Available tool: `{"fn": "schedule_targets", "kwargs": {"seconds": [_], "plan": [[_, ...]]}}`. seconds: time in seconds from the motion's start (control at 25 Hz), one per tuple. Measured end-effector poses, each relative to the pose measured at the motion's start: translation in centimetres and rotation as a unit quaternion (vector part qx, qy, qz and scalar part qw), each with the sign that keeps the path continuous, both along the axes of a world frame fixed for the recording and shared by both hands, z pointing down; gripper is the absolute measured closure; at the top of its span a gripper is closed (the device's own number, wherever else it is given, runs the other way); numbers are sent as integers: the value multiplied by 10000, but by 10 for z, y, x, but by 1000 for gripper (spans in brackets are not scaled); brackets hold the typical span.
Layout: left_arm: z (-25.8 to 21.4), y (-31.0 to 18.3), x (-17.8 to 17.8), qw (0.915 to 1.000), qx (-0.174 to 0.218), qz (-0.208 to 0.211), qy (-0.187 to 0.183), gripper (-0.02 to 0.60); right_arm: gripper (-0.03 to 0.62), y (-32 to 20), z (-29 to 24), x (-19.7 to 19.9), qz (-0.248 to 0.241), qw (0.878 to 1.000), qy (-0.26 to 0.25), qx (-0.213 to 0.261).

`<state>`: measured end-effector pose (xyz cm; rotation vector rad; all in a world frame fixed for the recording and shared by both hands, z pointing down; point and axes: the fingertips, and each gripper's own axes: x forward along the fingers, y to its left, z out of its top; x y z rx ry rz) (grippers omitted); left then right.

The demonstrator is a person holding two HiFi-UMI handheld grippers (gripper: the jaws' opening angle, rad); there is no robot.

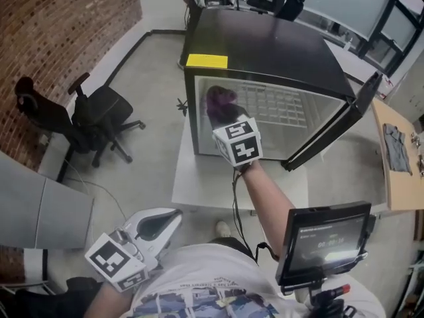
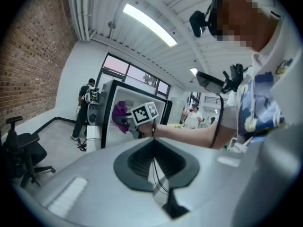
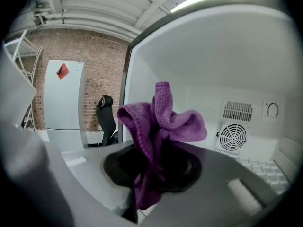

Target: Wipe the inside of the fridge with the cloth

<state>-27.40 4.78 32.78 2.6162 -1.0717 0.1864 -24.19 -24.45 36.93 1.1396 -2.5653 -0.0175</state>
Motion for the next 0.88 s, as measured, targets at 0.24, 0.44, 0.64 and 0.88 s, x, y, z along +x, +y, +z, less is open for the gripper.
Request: {"fn": "schedule_targets", "kwargs": {"seconds": [0.24,0.44,0.64,0.88], "plan": [[0,1,18,9988,7,480,99,574,514,28,-7,39,280,9995,-105,104],[3,4,37,9954,36,954,121,574,514,55,6,97,855,9962,-66,164],[9,4,44,9936,-130,1118,45,574,514,73,41,170,1801,9836,34,-73],[4,2,58,9910,-91,1335,48,574,514,68,72,236,2801,9597,96,-216]]}}
